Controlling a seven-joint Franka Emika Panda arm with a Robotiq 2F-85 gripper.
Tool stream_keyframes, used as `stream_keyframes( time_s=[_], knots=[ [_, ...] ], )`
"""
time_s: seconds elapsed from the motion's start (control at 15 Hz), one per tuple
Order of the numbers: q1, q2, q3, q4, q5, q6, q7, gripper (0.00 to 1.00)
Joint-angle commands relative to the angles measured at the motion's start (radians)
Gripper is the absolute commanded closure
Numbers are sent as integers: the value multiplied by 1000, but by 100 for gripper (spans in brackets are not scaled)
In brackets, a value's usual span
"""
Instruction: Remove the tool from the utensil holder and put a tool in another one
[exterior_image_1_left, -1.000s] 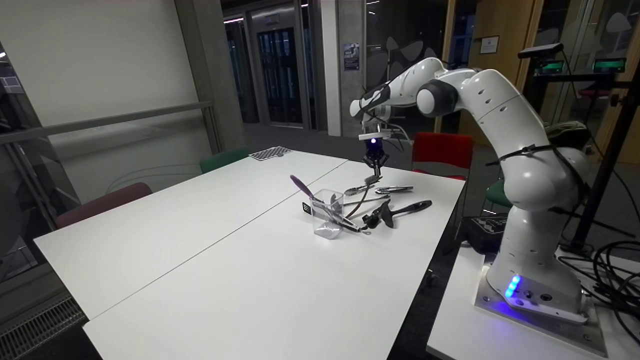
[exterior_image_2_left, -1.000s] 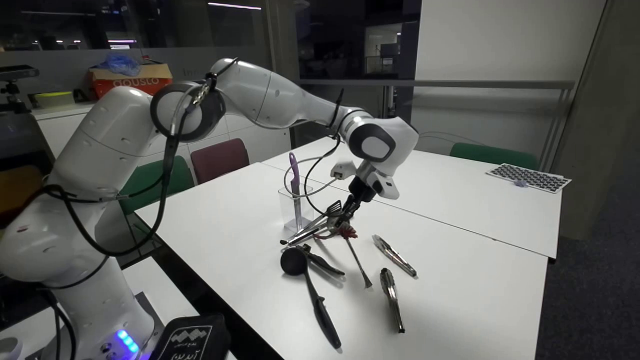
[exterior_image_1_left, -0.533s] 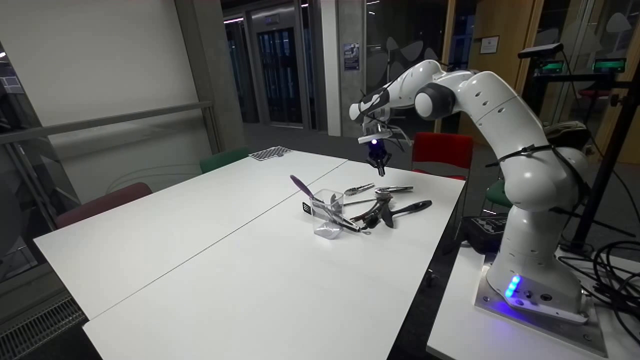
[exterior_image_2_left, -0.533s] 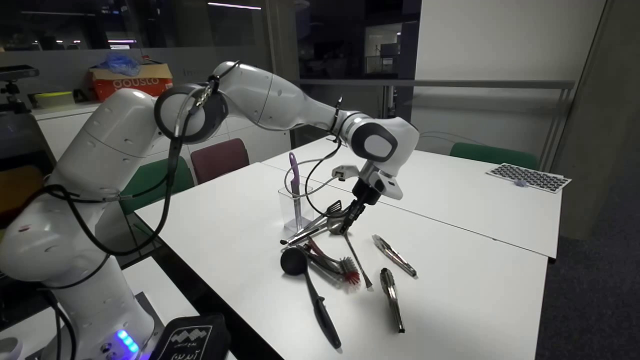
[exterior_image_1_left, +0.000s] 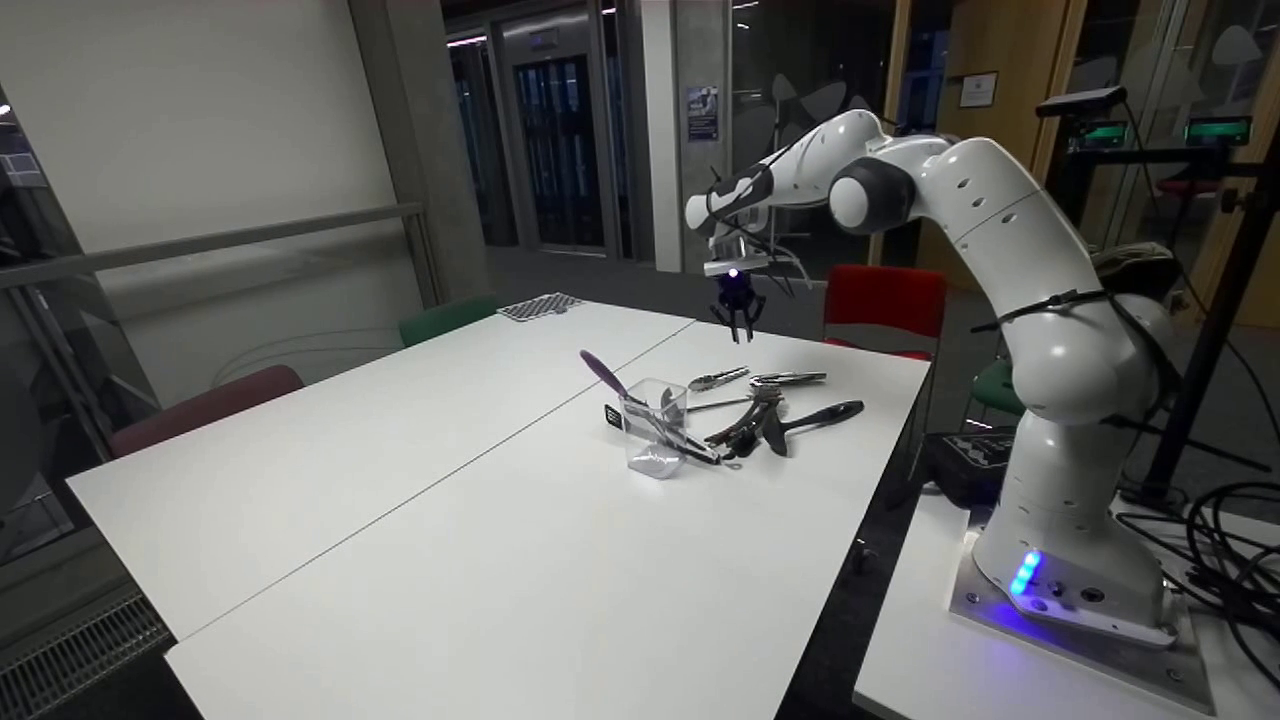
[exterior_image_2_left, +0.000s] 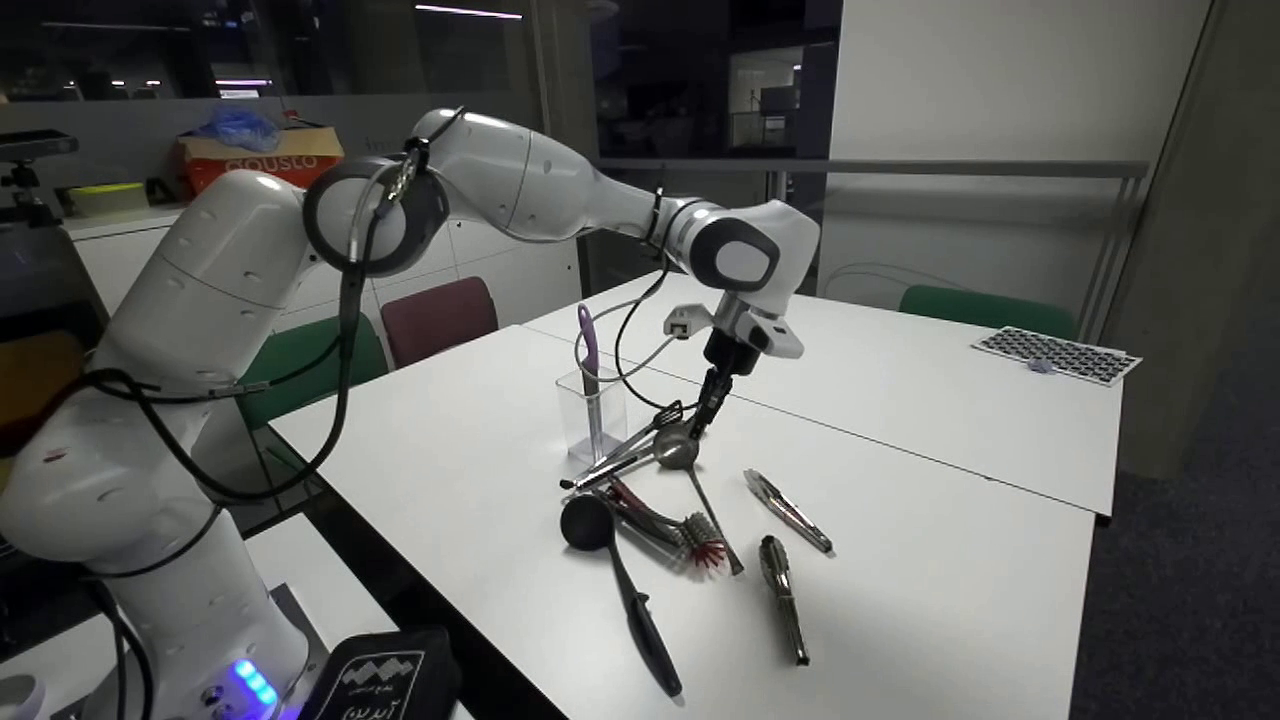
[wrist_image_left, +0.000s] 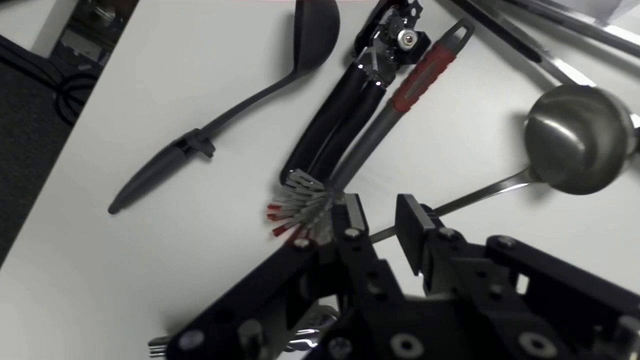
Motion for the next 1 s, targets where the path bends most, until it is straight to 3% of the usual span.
stream_keyframes(
  time_s=[0.0, 0.13, 0.27, 0.4, 0.6, 0.93],
  knots=[
    [72, -191, 30, -182, 0, 93, -76, 42],
    [112, -269, 44, -248, -13, 95, -63, 27],
    [136, -342, 63, -295, -9, -16, -69, 12],
    [187, -439, 57, -387, -45, -9, -13, 1],
    [246, -570, 59, -506, -209, 58, -18, 0],
    [255, -760, 105, -700, -409, 118, -156, 0]
  ],
)
